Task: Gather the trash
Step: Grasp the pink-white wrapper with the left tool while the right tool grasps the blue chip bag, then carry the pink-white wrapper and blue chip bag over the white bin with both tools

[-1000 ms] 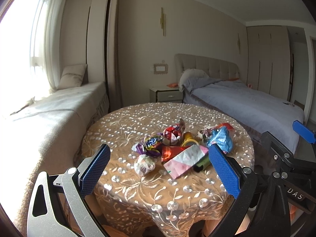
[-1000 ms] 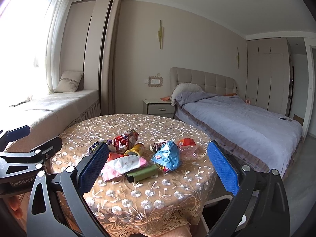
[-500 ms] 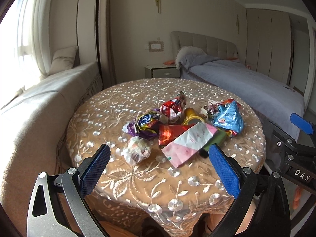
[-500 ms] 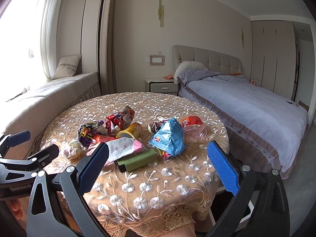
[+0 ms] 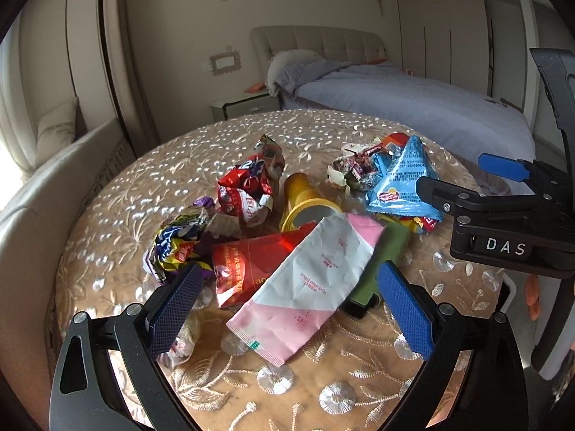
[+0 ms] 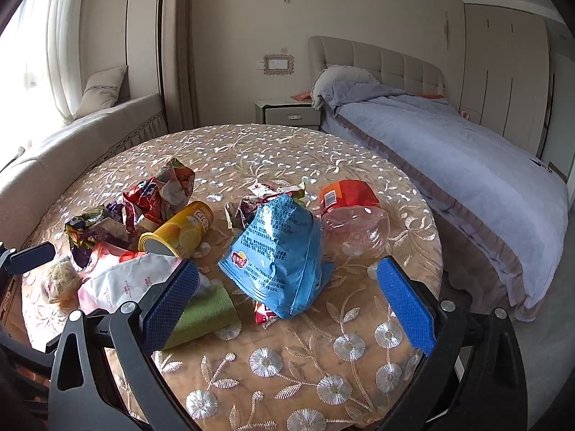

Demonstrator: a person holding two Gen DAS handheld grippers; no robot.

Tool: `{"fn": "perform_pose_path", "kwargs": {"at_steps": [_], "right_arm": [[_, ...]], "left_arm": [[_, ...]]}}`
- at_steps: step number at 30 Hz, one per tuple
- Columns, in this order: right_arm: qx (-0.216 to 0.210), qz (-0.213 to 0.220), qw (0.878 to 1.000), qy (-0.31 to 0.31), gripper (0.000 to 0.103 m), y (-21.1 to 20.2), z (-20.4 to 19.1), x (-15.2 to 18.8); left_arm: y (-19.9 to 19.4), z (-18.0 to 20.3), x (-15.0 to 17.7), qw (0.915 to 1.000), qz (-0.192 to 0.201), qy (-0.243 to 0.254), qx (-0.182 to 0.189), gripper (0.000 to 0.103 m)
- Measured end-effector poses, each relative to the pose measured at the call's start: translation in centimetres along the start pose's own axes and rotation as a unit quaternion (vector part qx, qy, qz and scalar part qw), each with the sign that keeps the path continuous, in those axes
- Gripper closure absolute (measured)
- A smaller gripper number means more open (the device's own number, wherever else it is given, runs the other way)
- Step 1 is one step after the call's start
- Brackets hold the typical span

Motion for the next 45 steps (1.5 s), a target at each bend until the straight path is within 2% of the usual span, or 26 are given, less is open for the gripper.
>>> {"fn": "perform_pose_path", "kwargs": {"at_steps": [1, 4, 7, 10, 11, 13, 14, 17, 18, 19, 21, 24, 25, 28, 31, 34, 35, 37, 40, 42, 45], "right_arm": [[-0.003, -0.007, 1.000, -0.002, 0.003, 0.8, 0.1, -0.1], [-0.019, -0.019, 1.000, -0.003, 0.003, 2.5, 0.4, -0.3], [-0.044, -0.028, 0.999, 0.007, 0.003, 3.5, 0.8, -0.3], [-0.064, -0.038, 0.997, 0.015, 0.004, 4.3, 1.1, -0.5], [-0.070, -0.039, 0.997, 0.016, 0.006, 4.4, 1.1, -0.5], [-0.082, -0.042, 0.996, 0.011, 0.031, 4.5, 1.0, -0.5], [-0.081, -0.045, 0.996, 0.005, 0.037, 4.7, 0.9, -0.5], [-0.089, -0.044, 0.995, -0.006, 0.041, 4.5, 0.8, -0.2], [-0.088, -0.040, 0.995, -0.010, 0.046, 4.3, 0.7, -0.2], [-0.089, -0.037, 0.995, -0.010, 0.047, 4.1, 0.7, -0.1], [-0.086, -0.035, 0.996, -0.013, 0.050, 4.0, 0.7, 0.0], [-0.087, -0.033, 0.996, -0.011, 0.050, 4.0, 0.8, 0.2], [-0.084, -0.031, 0.996, -0.014, 0.050, 4.0, 0.7, 0.2], [-0.076, -0.024, 0.997, -0.025, 0.050, 3.9, 0.4, 0.4], [-0.072, -0.019, 0.997, -0.028, 0.051, 3.9, 0.3, 0.5], [-0.082, -0.018, 0.996, -0.017, 0.051, 4.0, 0.7, 0.5], [-0.085, -0.018, 0.996, -0.013, 0.051, 4.0, 0.8, 0.5], [-0.086, -0.016, 0.996, -0.011, 0.052, 4.0, 1.0, 0.6], [-0.083, -0.010, 0.996, -0.011, 0.052, 3.8, 1.0, 0.7], [-0.081, -0.007, 0.997, -0.008, 0.052, 3.7, 1.1, 0.7], [-0.083, 0.010, 0.997, 0.003, 0.053, 2.8, 1.8, 0.7]], "left_arm": [[0.6, 0.0, -0.1, 0.9999, -0.009, 0.006, 0.007, 0.025], [2.2, -0.2, -0.1, 0.9992, -0.030, 0.020, 0.018, 0.037], [2.7, -0.6, -0.6, 0.9976, -0.039, 0.019, 0.054, 0.041], [3.2, 0.0, -0.9, 0.9956, -0.047, 0.047, 0.066, 0.042], [3.2, 0.3, -0.9, 0.9948, -0.050, 0.053, 0.071, 0.045], [2.9, 0.8, -0.7, 0.9939, -0.050, 0.064, 0.075, 0.053], [2.8, 1.0, -0.6, 0.9937, -0.050, 0.067, 0.075, 0.054], [2.0, 1.4, -0.2, 0.9938, -0.046, 0.071, 0.072, 0.058], [1.8, 1.7, -0.1, 0.9944, -0.041, 0.074, 0.064, 0.059], [1.4, 1.8, 0.0, 0.9949, -0.036, 0.075, 0.057, 0.064], [0.7, 2.3, 0.4, 0.9938, -0.038, 0.076, 0.072, 0.076], [0.3, 3.4, 0.8, 0.9939, -0.021, 0.102, 0.037, 0.078], [0.3, 3.3, 0.7, 0.9941, -0.023, 0.099, 0.038, 0.078], [0.3, 2.6, 0.0, 0.9928, -0.045, 0.062, 0.092, 0.083], [0.9, 2.0, -0.4, 0.9918, -0.058, 0.037, 0.108, 0.084], [1.0, 1.4, -0.7, 0.9823, -0.083, -0.008, 0.168, 0.094], [0.9, 1.5, -0.7, 0.9809, -0.088, -0.008, 0.173, 0.095], [0.8, 2.2, -0.5, 0.9842, -0.083, 0.009, 0.156, 0.095], [0.6, 2.6, -0.6, 0.9849, -0.084, -0.002, 0.151, 0.095], [0.3, 2.8, -0.9, 0.9895, -0.069, 0.005, 0.126, 0.096], [-0.3, 2.8, -1.3, 0.9901, -0.062, 0.000, 0.126, 0.100]]}}
Point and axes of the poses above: each gripper's, at about its wrist camera, not at the fingertips, and y roughly the way its jaws point, z to its right, x to its underside, the point moved 1 cm from there along y, roughly the way its jaws point, and after that the axes turned 5 degrees about -y, right-handed, at the moved point
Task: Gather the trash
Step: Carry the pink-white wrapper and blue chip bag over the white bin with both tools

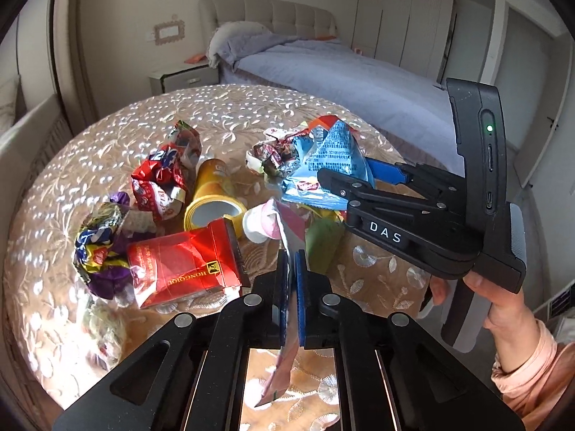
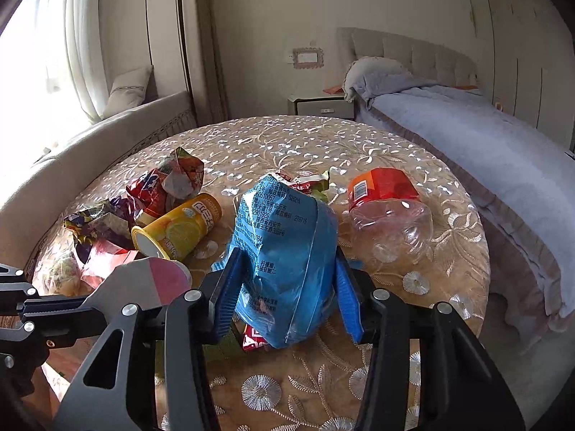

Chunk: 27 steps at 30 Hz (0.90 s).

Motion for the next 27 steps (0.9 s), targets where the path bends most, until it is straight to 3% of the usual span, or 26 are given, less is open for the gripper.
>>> {"fn": "perform_pose_path", "kwargs": {"at_steps": [10, 17, 22, 27], "right_arm": [[0.021, 0.041, 0.999, 0.006, 0.054, -3.9, 1.8, -0.8], [0.043, 0.061, 0.997, 0.009, 0.055, -7.5, 3.4, -0.4], [0.071, 0.067, 0.995, 0.002, 0.055, -10.4, 5.4, 0.5], [0.137, 0.048, 0.989, -0.005, 0.055, -13.2, 9.0, 2.7]], "left_arm": [[-0.4, 0.9, -0.8, 0.9996, 0.023, -0.004, -0.018, 0.101], [-1.8, 3.4, -2.4, 0.9977, 0.058, 0.024, -0.024, 0.101], [-1.9, 6.8, -3.6, 0.9956, 0.074, 0.058, 0.001, 0.101], [0.0, 11.9, -4.2, 0.9920, 0.063, 0.095, 0.054, 0.101]]}}
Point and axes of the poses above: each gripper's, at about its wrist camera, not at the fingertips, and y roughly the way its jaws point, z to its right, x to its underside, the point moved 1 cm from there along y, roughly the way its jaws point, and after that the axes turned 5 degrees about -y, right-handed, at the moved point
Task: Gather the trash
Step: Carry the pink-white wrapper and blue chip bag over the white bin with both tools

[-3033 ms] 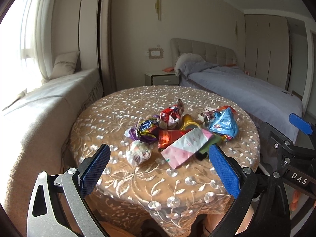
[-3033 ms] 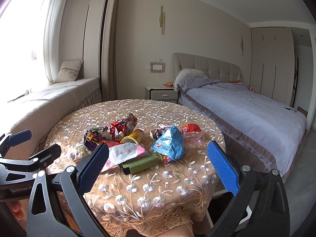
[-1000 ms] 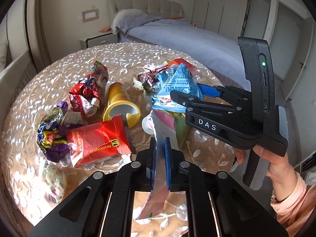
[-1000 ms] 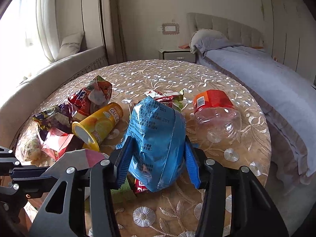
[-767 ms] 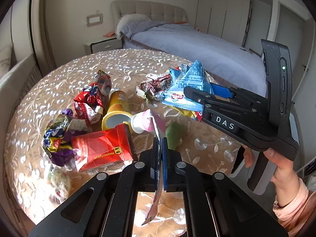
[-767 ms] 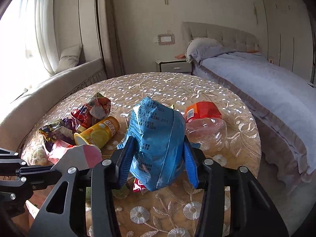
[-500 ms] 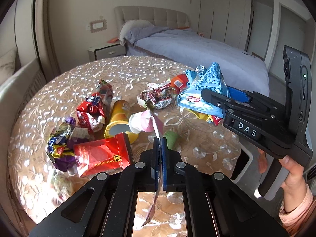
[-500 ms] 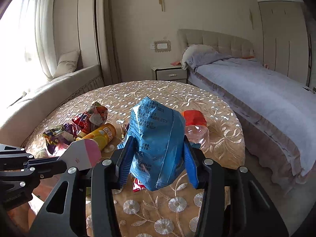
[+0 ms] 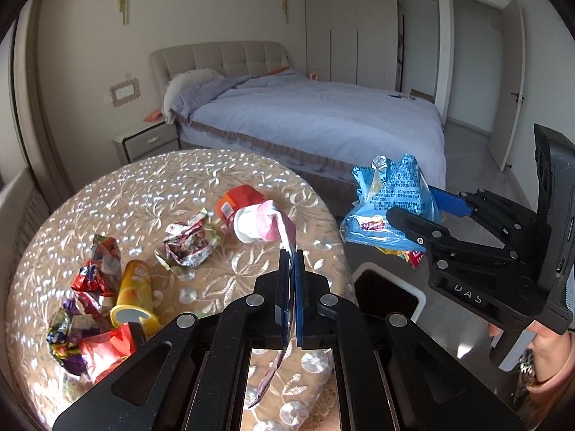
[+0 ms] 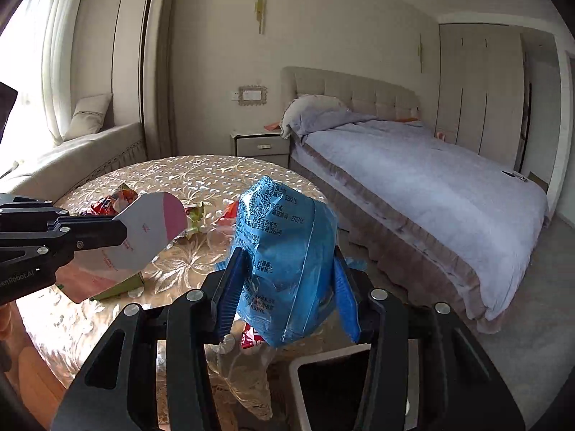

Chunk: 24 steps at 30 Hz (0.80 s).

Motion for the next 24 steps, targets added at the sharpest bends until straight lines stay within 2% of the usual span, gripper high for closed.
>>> {"fn": "perform_pose_path", "kwargs": {"at_steps": [4, 9, 12, 15, 20, 24], "right_arm": [[0.052, -0.037, 0.998, 0.004, 0.055, -0.4, 3.8, 2.8], [0.084, -0.100, 0.991, 0.007, 0.055, 0.6, 7.5, 7.4], [0.092, -0.130, 0.987, -0.006, 0.055, 2.0, 8.8, 10.4], [0.078, -0.170, 0.982, -0.007, 0.055, 4.3, 10.0, 13.7], [0.056, -0.227, 0.972, -0.034, 0.055, 8.4, 10.3, 18.7], [0.033, -0.258, 0.964, -0.047, 0.055, 11.2, 10.0, 21.6]], "left_arm": [[3.4, 4.4, -0.4, 0.9979, -0.024, 0.020, 0.057, 0.101], [8.6, 10.5, 1.0, 0.9900, -0.074, 0.055, 0.106, 0.101], [12.4, 13.0, 2.2, 0.9845, -0.112, 0.070, 0.114, 0.101], [17.3, 14.4, 4.1, 0.9777, -0.163, 0.075, 0.110, 0.101], [24.6, 14.5, 8.1, 0.9604, -0.251, 0.063, 0.103, 0.101], [28.2, 14.6, 10.4, 0.9487, -0.296, 0.067, 0.090, 0.101]]}}
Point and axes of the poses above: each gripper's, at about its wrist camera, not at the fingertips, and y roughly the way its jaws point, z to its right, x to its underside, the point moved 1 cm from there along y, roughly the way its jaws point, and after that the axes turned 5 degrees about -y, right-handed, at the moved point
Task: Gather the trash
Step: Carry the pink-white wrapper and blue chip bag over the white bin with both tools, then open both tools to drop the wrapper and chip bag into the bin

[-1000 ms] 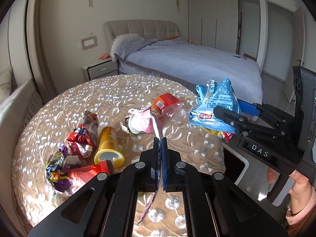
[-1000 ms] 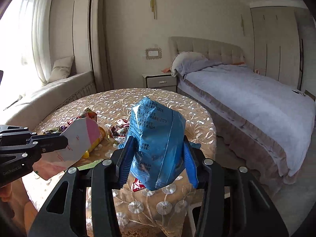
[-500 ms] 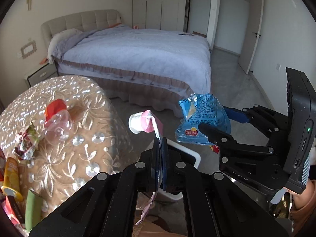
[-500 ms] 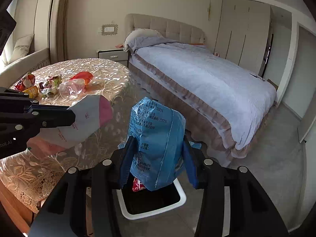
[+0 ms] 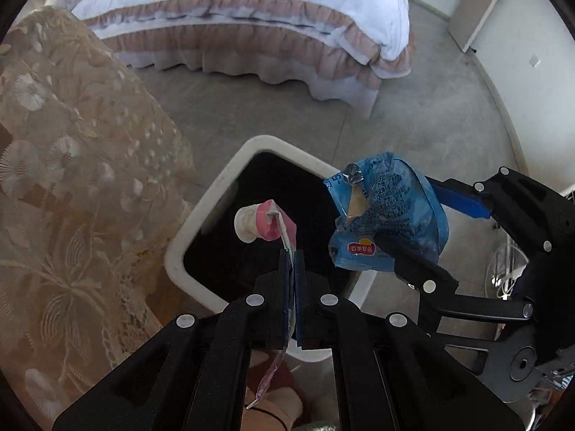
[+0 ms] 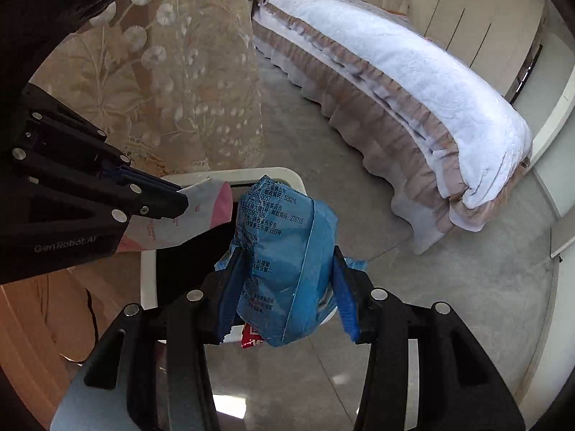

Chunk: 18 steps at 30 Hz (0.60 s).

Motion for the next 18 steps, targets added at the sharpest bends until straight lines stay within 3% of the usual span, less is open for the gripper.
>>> {"fn": "perform_pose_path", "kwargs": {"at_steps": [5, 6, 7, 8, 9, 10, 18], "right_arm": [[-0.013, -0.027, 1.000, -0.009, 0.053, 3.1, -0.2, 0.8], [-0.018, -0.028, 0.999, -0.010, 0.045, 3.4, -0.1, 1.0], [-0.021, -0.032, 0.999, -0.012, 0.018, 3.6, -0.1, 1.1], [-0.017, -0.032, 0.999, -0.014, 0.005, 3.7, 0.1, 1.3], [-0.014, -0.026, 0.999, -0.015, 0.005, 3.8, 0.2, 1.5], [-0.013, -0.032, 0.999, -0.016, 0.005, 4.0, 0.2, 1.7], [0.009, -0.036, 0.999, -0.012, 0.005, 3.3, 1.1, 2.3]], "left_arm": [[3.5, -0.7, -0.8, 0.9993, -0.037, 0.001, 0.004, 0.101], [4.0, -0.7, -0.6, 0.9990, -0.044, 0.002, 0.010, 0.100], [4.5, -0.8, -0.5, 0.9986, -0.050, 0.003, 0.017, 0.093], [5.0, -0.9, -0.5, 0.9982, -0.057, -0.002, 0.019, 0.053], [5.6, -1.0, -0.7, 0.9981, -0.060, -0.005, 0.016, 0.019], [5.6, -1.1, -0.6, 0.9988, -0.048, -0.005, 0.005, 0.007], [4.7, -0.6, -0.3, 0.9991, -0.040, -0.008, 0.008, 0.005]]}}
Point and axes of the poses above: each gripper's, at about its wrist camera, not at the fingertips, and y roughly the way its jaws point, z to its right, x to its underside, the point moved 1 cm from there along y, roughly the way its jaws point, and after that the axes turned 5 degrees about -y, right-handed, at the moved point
